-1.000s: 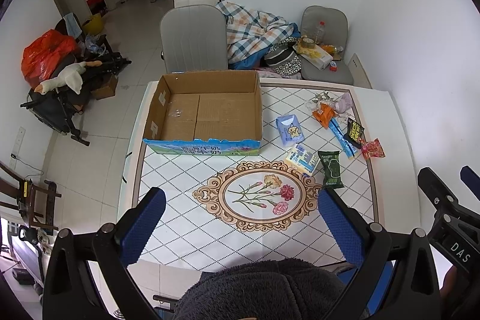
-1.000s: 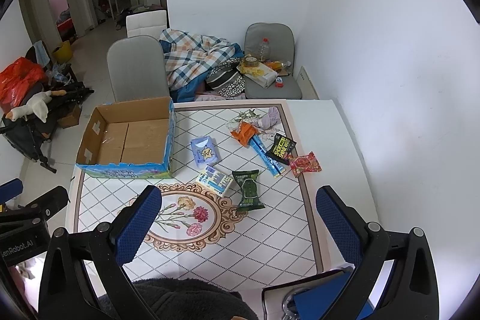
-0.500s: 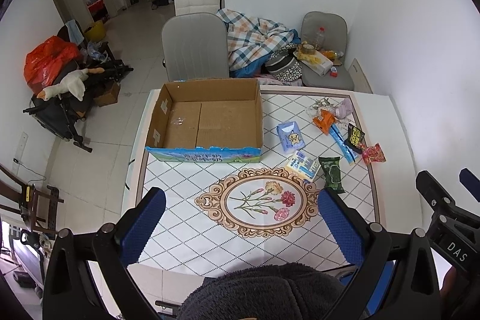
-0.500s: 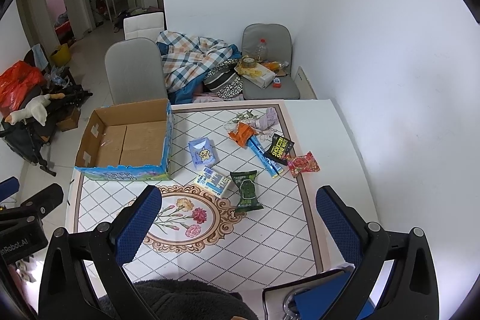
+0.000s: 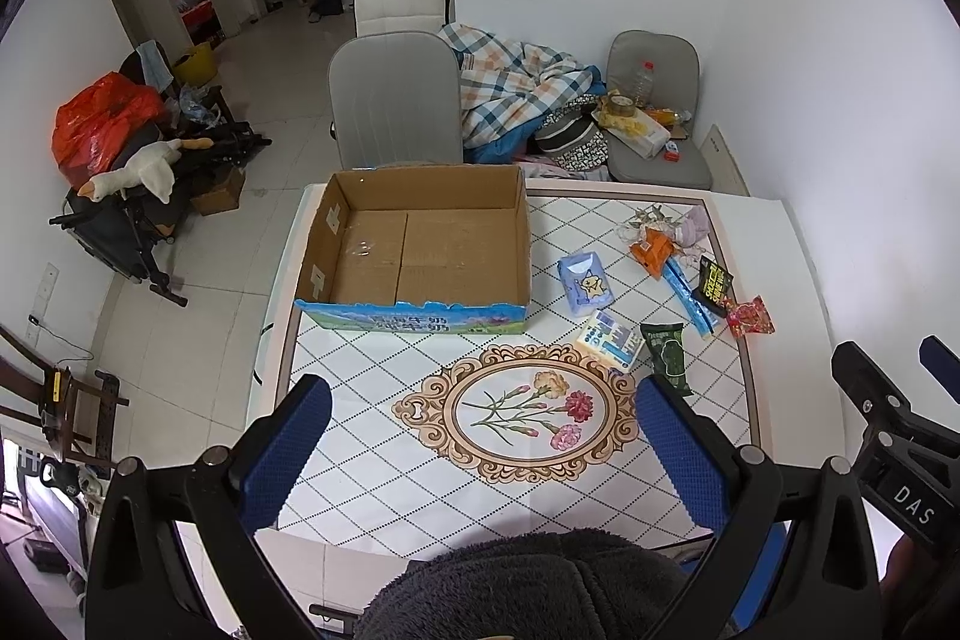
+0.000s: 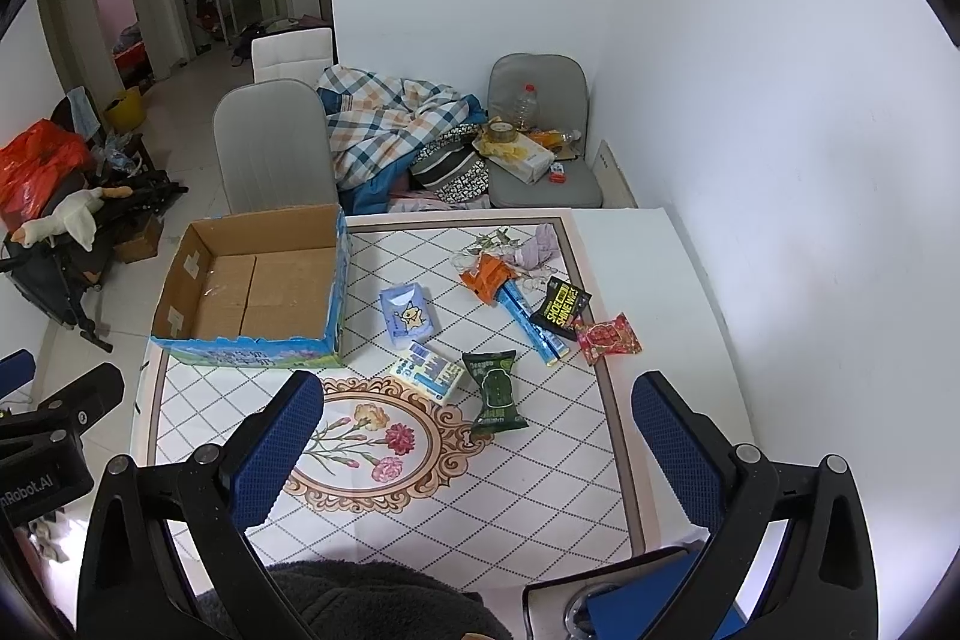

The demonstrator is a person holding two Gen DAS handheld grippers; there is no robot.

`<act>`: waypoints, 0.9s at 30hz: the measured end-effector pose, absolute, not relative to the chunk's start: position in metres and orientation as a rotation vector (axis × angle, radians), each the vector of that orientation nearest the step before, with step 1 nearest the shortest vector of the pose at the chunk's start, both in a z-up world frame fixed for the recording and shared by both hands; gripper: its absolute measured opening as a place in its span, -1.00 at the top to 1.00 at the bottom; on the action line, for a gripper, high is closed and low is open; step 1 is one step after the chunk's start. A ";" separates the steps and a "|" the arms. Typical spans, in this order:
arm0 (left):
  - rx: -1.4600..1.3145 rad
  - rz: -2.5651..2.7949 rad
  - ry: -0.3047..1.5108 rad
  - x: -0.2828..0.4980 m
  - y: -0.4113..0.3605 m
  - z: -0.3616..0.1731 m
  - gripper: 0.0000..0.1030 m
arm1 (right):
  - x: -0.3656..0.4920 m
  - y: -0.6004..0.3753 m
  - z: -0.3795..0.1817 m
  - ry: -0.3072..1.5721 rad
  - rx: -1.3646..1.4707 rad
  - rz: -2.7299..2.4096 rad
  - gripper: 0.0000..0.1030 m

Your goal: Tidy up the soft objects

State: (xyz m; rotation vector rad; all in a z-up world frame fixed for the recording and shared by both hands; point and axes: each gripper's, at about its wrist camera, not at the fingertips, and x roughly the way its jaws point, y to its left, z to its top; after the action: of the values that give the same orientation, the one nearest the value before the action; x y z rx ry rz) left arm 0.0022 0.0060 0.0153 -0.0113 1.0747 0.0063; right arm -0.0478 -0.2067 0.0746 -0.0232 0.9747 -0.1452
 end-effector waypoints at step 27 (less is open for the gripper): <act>-0.008 0.007 1.077 0.009 0.009 0.014 -1.00 | -0.042 -0.200 0.075 0.975 -0.029 -0.147 -1.00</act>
State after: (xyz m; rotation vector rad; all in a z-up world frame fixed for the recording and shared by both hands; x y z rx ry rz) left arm 0.0089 0.0087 0.0143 -0.0076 1.0767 0.0067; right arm -0.0418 -0.2003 0.0746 -0.0287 0.9749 -0.1465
